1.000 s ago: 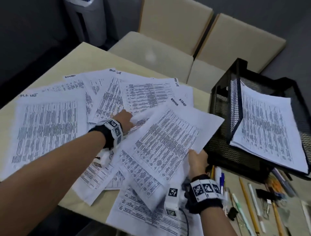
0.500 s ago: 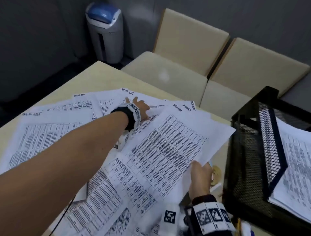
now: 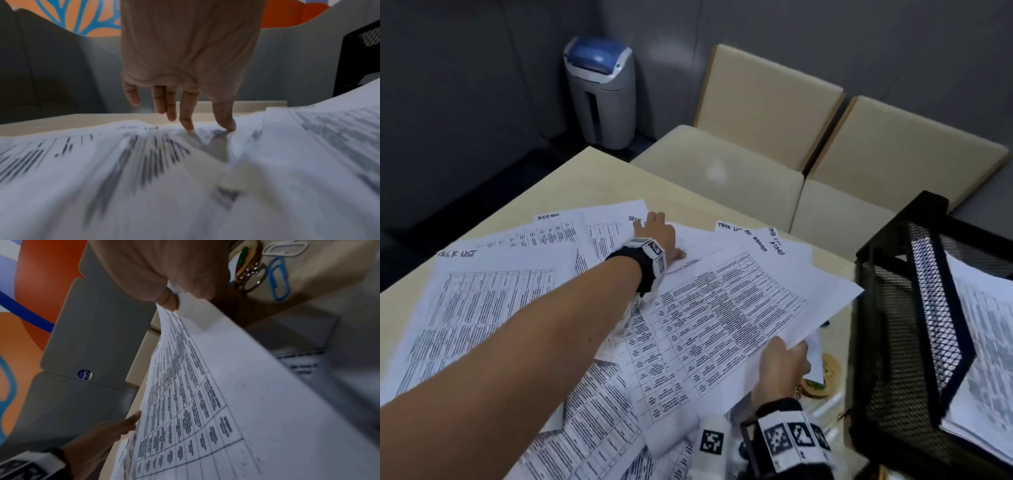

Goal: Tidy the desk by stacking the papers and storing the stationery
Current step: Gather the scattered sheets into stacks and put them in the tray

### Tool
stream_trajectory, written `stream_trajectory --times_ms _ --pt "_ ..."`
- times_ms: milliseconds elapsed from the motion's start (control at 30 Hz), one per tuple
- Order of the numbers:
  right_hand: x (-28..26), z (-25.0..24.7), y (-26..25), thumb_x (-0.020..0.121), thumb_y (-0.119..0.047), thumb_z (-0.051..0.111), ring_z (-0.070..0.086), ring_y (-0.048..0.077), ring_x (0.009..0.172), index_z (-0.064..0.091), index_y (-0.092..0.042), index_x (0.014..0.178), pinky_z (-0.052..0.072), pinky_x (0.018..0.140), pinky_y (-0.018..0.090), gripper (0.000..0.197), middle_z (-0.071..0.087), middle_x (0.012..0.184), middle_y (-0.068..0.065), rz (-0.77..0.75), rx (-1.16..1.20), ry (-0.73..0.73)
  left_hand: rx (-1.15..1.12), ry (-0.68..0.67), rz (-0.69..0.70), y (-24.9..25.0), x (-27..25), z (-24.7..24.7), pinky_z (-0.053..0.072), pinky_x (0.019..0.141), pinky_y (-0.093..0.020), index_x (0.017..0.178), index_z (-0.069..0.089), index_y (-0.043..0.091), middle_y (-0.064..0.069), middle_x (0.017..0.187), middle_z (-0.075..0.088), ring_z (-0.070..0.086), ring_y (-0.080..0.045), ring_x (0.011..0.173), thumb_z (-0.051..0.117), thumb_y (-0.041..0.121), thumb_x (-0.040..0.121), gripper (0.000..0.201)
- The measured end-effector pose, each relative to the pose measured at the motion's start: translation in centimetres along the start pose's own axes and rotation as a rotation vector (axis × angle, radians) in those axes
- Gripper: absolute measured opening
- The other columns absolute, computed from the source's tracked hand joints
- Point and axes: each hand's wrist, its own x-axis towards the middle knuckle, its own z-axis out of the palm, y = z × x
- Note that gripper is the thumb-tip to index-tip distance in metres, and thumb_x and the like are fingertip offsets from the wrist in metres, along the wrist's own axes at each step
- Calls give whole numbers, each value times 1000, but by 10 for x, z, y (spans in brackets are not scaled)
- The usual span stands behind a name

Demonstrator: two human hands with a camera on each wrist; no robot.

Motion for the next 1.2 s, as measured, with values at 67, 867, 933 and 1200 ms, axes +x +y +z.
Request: stream_trajectory --times_ms 67,867,933,1200 --pt "0 -4 1 89 -5 36 51 41 107 44 -1 125 45 98 50 37 44 129 23 -24 4 6 -27 -57 35 3 -11 -2 31 105 -47 116 57 3 -11 132 42 37 -31 126 47 49 90 54" --pt "-71 -129 -140 71 -5 73 62 -2 71 50 -16 97 52 68 19 36 65 72 -20 -682 688 -413 -1463 341 563 -2 -200 -118 56 71 -22 102 58 9 11 84 70 65 -6 79 65 13 78 26" --pt "-75 -129 -135 68 -12 76 64 2 91 50 -12 114 52 78 18 52 69 95 -16 -721 623 -477 -1471 306 539 -7 -208 -109 57 80 -25 106 61 14 13 92 72 67 -8 91 77 31 69 44" --pt "-66 -92 -64 71 -5 76 64 15 95 56 -9 115 53 77 26 48 66 109 11 -524 291 -642 -1430 124 335 -10 -218 -50 54 88 -30 104 61 33 4 107 70 67 -10 102 79 62 43 70"
